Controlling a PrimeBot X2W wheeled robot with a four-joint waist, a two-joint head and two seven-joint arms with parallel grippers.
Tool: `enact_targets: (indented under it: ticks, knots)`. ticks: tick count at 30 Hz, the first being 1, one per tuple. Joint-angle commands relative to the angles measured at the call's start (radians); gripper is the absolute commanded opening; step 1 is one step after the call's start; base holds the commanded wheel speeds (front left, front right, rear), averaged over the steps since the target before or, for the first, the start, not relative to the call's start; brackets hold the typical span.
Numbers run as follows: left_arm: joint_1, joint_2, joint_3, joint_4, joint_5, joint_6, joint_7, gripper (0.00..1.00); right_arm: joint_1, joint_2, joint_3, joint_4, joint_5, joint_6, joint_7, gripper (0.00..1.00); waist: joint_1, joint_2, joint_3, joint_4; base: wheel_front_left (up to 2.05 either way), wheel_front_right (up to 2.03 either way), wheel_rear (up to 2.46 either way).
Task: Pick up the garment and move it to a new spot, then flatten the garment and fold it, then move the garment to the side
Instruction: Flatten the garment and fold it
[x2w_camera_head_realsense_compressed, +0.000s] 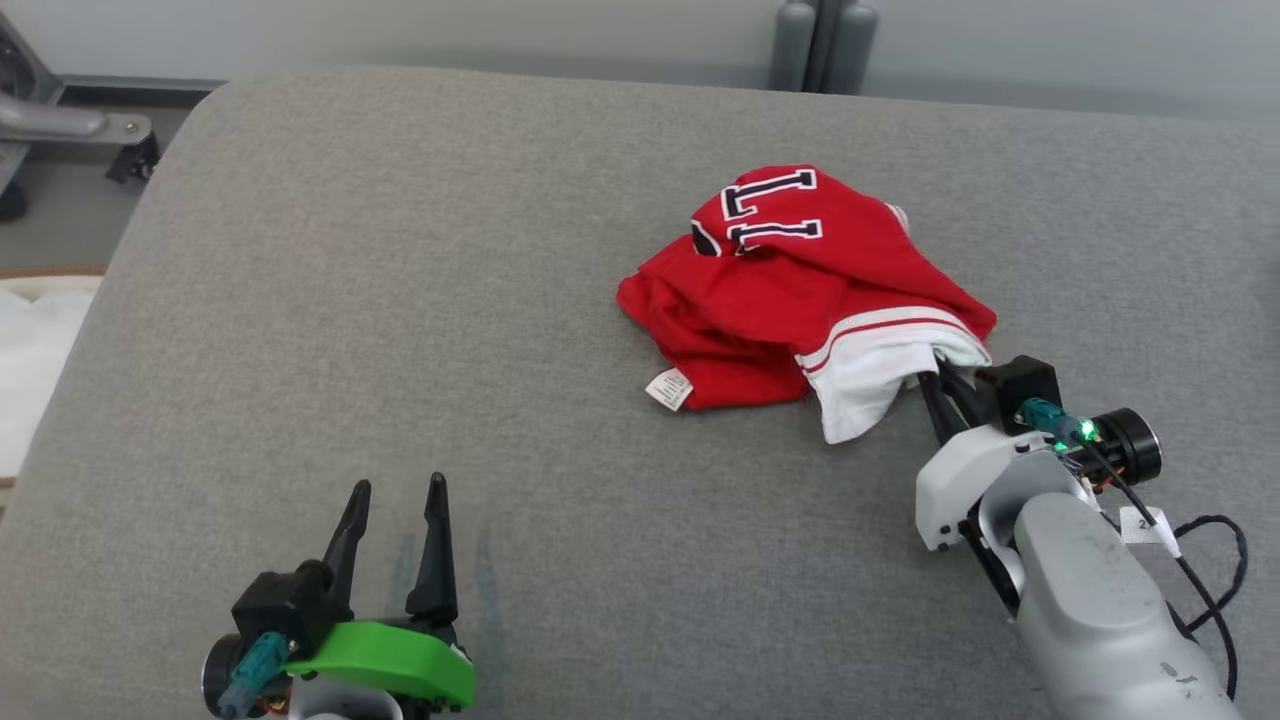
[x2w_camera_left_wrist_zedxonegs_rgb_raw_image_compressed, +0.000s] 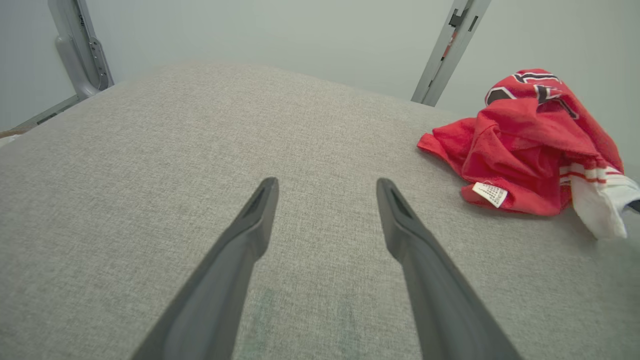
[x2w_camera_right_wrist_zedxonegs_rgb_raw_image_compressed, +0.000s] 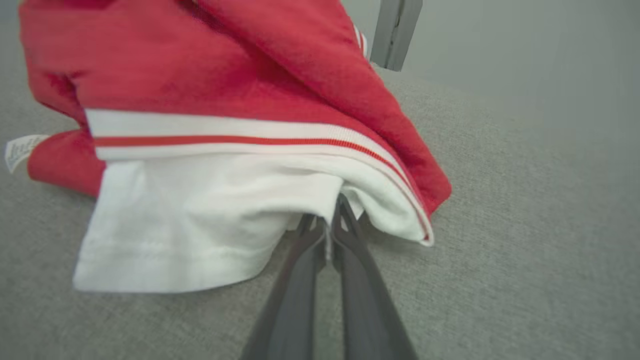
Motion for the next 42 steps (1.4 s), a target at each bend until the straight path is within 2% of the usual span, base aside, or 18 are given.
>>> enact_targets:
  ticks: [1,4,8,14,20,21,23,24,34,42]
  knots:
    - [0.009,0.003,0.004,-0.001,0.013,0.002,0.000,1.00,0.035,-0.005,-0.016,-0.034,-0.020,-0.002,-0.004,0.00,0.0000,0.0000,-0.025,-0.068,0.00,0.00,0.00]
    - [0.018,0.002,0.008,-0.003,0.014,0.004,0.000,1.00,0.086,-0.008,-0.065,-0.133,-0.068,-0.002,-0.002,0.00,0.0000,0.0000,-0.031,-0.111,0.00,0.00,0.00]
    - [0.024,0.003,0.007,-0.004,0.017,0.002,0.000,1.00,0.163,-0.024,-0.113,-0.272,-0.109,-0.002,0.055,0.00,0.0000,0.0000,-0.029,-0.153,0.00,0.00,0.00]
    - [0.021,0.003,-0.002,0.000,0.022,-0.002,0.000,1.00,0.289,-0.055,-0.173,-0.456,-0.109,-0.002,0.153,0.00,0.0000,0.0000,-0.022,-0.181,0.00,0.00,0.00]
    - [0.014,0.003,-0.004,0.006,0.026,-0.007,0.000,1.00,0.379,-0.069,-0.223,-0.534,-0.092,-0.002,0.199,0.00,0.0000,0.0000,-0.019,-0.185,0.00,0.00,0.00]
    - [0.015,0.003,-0.003,0.008,0.027,-0.008,0.000,1.00,0.389,-0.065,-0.230,-0.539,-0.096,-0.002,0.202,0.07,0.0000,0.0000,-0.021,-0.185,0.00,0.00,0.00]
    - [0.020,0.003,-0.003,0.011,0.027,-0.008,0.000,1.00,0.409,-0.056,-0.239,-0.542,-0.098,-0.002,0.201,0.45,0.0000,0.0000,-0.026,-0.185,0.00,0.00,0.00]
    - [0.022,0.003,-0.002,0.012,0.026,-0.008,0.000,1.00,0.414,-0.053,-0.245,-0.544,-0.098,-0.002,0.198,0.99,0.0000,0.0000,-0.029,-0.186,0.00,0.00,0.00]
    - [0.029,0.002,0.006,0.021,0.034,-0.015,0.000,1.00,0.453,-0.034,-0.309,-0.584,-0.101,-0.002,0.156,1.00,0.0000,0.0000,-0.067,-0.207,0.00,0.00,0.00]
    - [-0.099,0.010,-0.036,0.128,0.065,-0.028,0.006,1.00,0.416,-0.019,-0.272,-0.658,-0.086,-0.002,0.116,1.00,0.0000,0.0000,-0.059,-0.244,0.00,0.00,0.00]
